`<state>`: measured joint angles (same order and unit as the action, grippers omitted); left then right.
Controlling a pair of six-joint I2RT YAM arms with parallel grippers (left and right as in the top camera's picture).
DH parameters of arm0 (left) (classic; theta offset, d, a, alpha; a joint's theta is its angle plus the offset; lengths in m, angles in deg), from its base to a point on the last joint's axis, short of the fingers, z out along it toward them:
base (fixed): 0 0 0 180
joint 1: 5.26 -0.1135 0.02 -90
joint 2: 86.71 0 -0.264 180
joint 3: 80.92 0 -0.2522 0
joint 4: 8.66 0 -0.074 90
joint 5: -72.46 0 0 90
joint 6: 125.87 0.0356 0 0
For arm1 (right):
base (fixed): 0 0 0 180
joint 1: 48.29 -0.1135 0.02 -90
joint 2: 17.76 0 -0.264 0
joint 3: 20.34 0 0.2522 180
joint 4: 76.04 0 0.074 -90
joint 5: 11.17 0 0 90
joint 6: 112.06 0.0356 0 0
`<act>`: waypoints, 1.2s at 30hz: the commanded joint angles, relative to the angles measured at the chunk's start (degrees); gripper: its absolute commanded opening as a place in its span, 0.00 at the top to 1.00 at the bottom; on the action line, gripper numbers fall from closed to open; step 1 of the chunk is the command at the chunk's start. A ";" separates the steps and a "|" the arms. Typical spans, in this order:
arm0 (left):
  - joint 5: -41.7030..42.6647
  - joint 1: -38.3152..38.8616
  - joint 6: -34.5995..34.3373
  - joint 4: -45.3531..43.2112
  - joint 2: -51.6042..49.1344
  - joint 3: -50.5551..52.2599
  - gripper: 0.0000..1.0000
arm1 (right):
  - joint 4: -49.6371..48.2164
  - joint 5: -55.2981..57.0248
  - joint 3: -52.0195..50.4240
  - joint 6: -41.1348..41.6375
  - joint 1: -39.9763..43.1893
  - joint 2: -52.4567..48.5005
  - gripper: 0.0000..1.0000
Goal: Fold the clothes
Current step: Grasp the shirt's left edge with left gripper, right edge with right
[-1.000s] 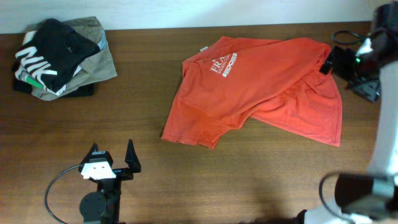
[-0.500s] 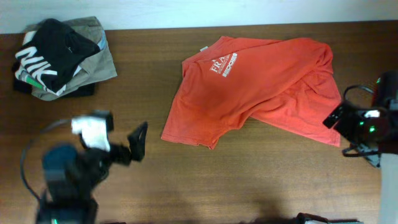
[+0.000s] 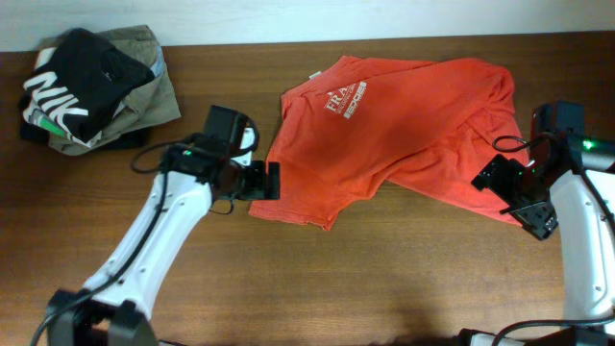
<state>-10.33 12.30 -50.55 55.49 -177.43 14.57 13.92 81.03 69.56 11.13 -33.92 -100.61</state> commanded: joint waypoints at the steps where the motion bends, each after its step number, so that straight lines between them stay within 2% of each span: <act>1: -2.69 1.18 -1.11 -1.84 -4.35 -0.35 0.01 | -0.11 0.00 -0.24 -0.72 -0.04 -0.04 0.01; 6: -4.22 0.17 -0.42 -6.03 -13.07 -0.35 0.03 | 0.31 0.00 -0.26 -4.26 -0.04 -0.15 0.01; 9: -4.24 -0.33 0.15 -6.73 -18.01 -0.35 0.11 | 0.28 -0.02 -0.28 -4.26 -0.04 -0.15 0.02; 11: -4.26 -0.09 1.29 -7.30 -19.89 -0.35 0.11 | 0.24 0.00 -0.28 -4.26 -0.04 -0.15 0.01; 13: -5.14 0.15 1.49 -7.37 -20.85 -0.35 0.19 | 0.24 0.04 -0.28 -4.26 -0.04 -0.15 0.01; 14: -5.33 0.31 1.49 -7.32 -21.70 -0.35 0.27 | 0.26 0.83 -0.28 -4.24 -0.04 -0.15 0.01; 16: -6.12 0.59 1.46 -7.34 -22.62 -0.35 0.34 | 0.24 2.75 -0.31 -4.22 -0.04 -0.15 0.01; 18: -7.96 0.87 1.44 -7.32 -23.41 -0.35 0.66 | 0.20 3.34 -0.68 -3.41 -0.04 -0.15 0.01; 19: -8.13 0.92 1.44 -7.32 -23.50 -0.35 0.73 | 0.24 4.59 -1.22 -1.01 0.11 -0.15 0.01; 20: -8.11 0.92 1.40 -7.30 -23.50 -0.35 0.97 | -0.07 4.96 -2.56 1.64 1.05 -0.15 0.01; 21: -8.22 0.85 1.20 -7.32 -23.50 -0.35 1.00 | -0.96 4.85 -4.20 2.54 2.36 -0.15 0.01; 25: -11.54 -1.31 -4.24 -5.86 -23.50 -0.35 1.00 | -10.91 1.84 -14.64 2.47 11.85 -0.87 0.01; 31: -11.10 -3.48 -5.44 -5.16 -23.50 -0.35 1.00 | -23.12 -0.98 -18.86 1.03 16.83 -8.98 0.01; 32: -11.10 -3.48 -5.44 -5.14 -23.50 -0.35 1.00 | -24.94 -1.79 -18.86 0.09 16.83 -11.58 0.04; 34: -11.13 -3.48 -5.44 -5.11 -23.50 -0.35 1.00 | -29.40 -2.47 -18.86 0.09 16.83 -16.96 0.21; 36: -11.13 -3.48 -5.44 -5.18 -23.50 -0.35 1.00 | -31.12 -3.65 -18.86 0.09 16.83 -18.97 0.22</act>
<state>-19.45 9.33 -55.25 49.89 -198.85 13.88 -16.00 79.15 51.04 11.42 -17.29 -117.00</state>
